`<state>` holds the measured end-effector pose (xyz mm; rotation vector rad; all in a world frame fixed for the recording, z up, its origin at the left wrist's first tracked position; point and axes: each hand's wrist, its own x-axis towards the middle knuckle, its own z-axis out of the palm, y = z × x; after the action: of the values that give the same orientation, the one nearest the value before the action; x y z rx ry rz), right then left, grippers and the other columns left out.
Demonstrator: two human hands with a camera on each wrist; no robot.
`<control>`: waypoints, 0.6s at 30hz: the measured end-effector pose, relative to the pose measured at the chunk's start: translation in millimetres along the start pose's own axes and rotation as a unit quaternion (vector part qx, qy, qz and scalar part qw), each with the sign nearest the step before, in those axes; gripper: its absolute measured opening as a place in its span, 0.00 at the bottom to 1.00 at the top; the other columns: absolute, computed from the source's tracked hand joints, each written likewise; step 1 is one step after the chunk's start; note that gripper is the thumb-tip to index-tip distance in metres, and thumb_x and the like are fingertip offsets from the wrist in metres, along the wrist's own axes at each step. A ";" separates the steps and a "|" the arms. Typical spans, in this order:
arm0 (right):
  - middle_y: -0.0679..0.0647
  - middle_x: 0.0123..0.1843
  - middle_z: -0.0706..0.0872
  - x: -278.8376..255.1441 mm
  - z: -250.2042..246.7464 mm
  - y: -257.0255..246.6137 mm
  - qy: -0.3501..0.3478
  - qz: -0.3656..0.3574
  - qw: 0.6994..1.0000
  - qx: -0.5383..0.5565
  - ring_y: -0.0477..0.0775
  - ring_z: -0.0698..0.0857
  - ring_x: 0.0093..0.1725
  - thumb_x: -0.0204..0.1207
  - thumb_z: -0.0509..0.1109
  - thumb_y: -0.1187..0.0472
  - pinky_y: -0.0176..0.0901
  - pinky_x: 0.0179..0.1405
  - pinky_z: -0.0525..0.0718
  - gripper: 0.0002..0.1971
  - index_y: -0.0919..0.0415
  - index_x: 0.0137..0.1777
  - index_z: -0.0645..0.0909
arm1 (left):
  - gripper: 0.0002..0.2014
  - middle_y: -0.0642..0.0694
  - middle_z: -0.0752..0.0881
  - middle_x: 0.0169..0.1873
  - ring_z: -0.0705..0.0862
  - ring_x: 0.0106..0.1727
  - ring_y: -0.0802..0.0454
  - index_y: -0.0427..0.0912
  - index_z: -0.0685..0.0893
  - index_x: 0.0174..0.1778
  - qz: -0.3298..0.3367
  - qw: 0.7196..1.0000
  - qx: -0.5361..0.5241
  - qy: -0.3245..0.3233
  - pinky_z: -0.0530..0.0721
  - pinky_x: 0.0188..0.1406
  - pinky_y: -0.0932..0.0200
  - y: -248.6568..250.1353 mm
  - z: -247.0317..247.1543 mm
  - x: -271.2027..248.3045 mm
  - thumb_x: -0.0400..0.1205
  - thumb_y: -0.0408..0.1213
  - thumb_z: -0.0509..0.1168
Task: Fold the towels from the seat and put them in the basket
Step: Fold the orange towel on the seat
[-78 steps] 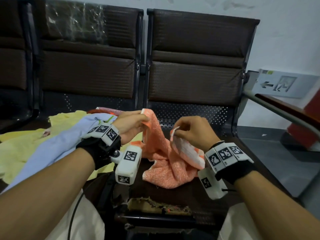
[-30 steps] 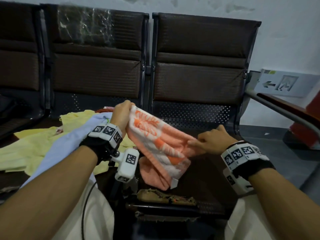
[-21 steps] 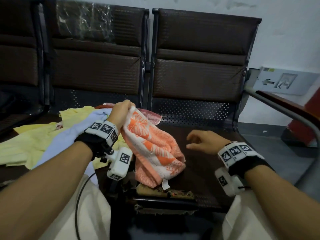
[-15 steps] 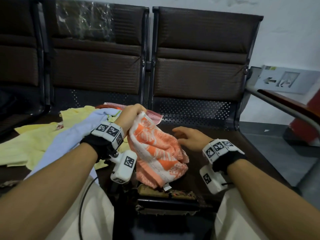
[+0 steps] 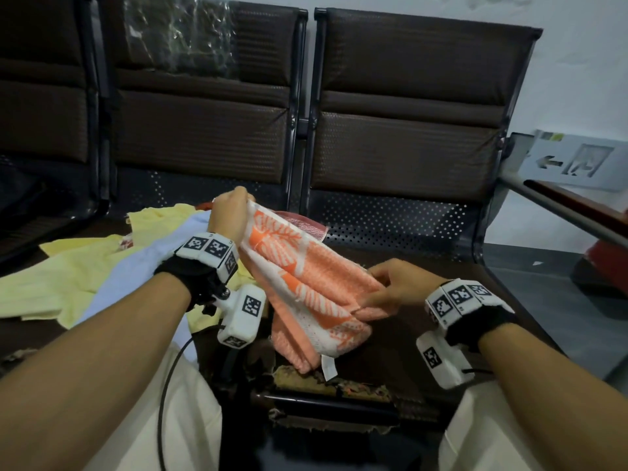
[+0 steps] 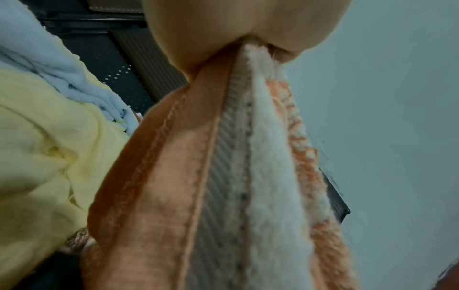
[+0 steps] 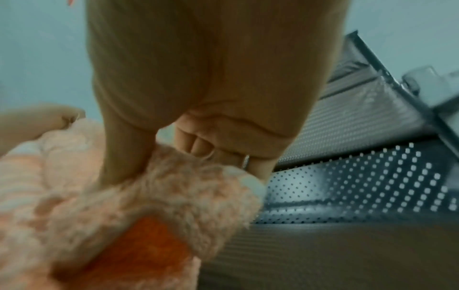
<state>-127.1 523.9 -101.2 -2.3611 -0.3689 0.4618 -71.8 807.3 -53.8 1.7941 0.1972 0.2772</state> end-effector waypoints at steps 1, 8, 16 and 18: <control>0.42 0.34 0.89 -3.6 -2.1 2.9 -0.007 0.016 0.999 -0.052 0.42 0.88 0.36 0.65 0.80 0.46 0.31 0.31 0.82 0.11 0.50 0.41 0.87 | 0.18 0.22 0.79 0.59 0.77 0.61 0.29 0.23 0.78 0.57 0.003 1.000 0.000 0.023 0.75 0.58 0.45 -0.3 -0.1 3.7 0.86 0.33 0.49; 0.56 0.47 0.86 -21.0 -14.9 12.6 0.170 0.066 0.965 -0.186 0.57 0.87 0.45 0.76 0.67 0.43 0.49 0.47 0.84 0.30 0.51 0.71 0.58 | 0.15 0.37 0.77 0.42 0.75 0.45 0.43 0.32 0.81 0.41 0.016 0.999 0.015 0.032 0.70 0.45 0.50 -0.1 3.9 1.0 0.83 0.34 0.51; 0.51 0.43 0.83 -43.9 -26.4 11.7 0.252 0.097 0.917 -0.292 0.54 0.85 0.48 0.72 0.75 0.49 0.46 0.46 0.83 0.10 0.54 0.46 0.90 | 0.15 0.46 0.75 0.33 0.73 0.47 0.47 0.48 0.70 0.29 0.043 0.995 0.076 -0.046 0.71 0.48 0.52 -5.8 6.6 -6.3 0.83 0.34 0.51; 0.49 0.46 0.80 -46.7 -28.2 11.2 0.271 0.105 0.901 -0.321 0.54 0.84 0.50 0.69 0.77 0.48 0.47 0.51 0.80 0.10 0.53 0.44 0.90 | 0.12 0.41 0.80 0.43 0.78 0.51 0.45 0.45 0.75 0.35 0.041 0.994 0.080 -0.069 0.75 0.57 0.45 -9.2 5.1 -11.8 0.82 0.37 0.50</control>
<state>-155.5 481.7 -78.7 -3.0484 0.0139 -0.2924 -81.4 801.5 -64.8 1.9753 0.0483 0.1990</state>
